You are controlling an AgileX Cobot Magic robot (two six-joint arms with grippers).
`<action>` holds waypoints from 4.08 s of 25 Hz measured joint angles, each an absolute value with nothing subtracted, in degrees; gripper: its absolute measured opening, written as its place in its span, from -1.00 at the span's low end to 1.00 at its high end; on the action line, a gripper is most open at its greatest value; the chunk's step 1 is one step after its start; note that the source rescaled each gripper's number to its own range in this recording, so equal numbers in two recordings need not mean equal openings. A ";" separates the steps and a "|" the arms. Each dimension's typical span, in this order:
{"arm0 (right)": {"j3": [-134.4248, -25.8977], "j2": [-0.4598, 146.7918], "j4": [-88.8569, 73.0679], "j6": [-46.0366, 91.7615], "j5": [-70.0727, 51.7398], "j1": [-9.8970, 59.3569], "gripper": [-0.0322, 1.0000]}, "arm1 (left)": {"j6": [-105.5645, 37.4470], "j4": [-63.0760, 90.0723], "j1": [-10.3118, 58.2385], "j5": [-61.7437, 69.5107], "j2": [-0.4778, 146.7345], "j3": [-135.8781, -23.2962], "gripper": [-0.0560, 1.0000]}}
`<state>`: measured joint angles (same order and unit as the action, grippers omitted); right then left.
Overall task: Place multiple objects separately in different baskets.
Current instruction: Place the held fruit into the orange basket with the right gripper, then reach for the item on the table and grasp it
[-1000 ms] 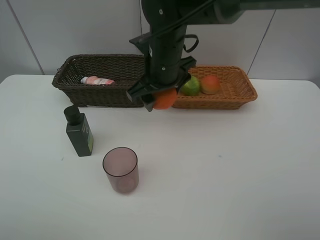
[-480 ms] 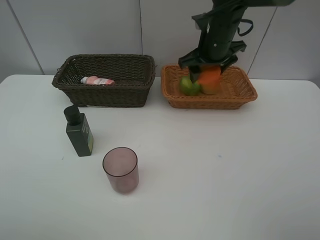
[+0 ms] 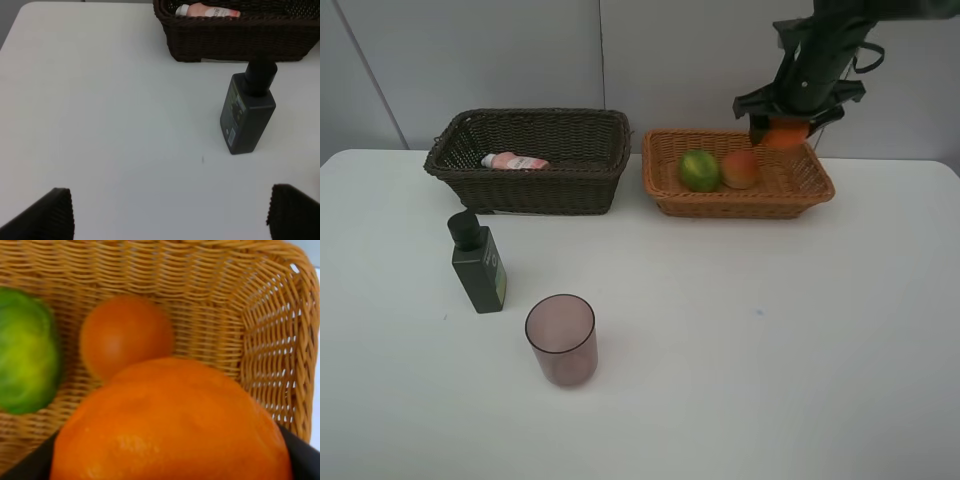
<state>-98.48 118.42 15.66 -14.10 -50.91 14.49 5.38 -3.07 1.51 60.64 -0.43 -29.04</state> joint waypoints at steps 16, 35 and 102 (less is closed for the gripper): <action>-98.43 126.88 15.45 -15.48 -48.08 12.46 0.29 | 5.38 -3.07 1.51 60.64 -0.43 -29.04 1.00; -98.43 122.43 13.57 -15.48 -51.78 13.93 0.79 | 5.38 -3.07 1.51 60.64 -0.43 -29.04 1.00; -30.07 -0.17 4.21 -5.95 -60.83 12.15 0.79 | 5.34 -3.07 1.51 60.64 -0.43 -29.04 1.00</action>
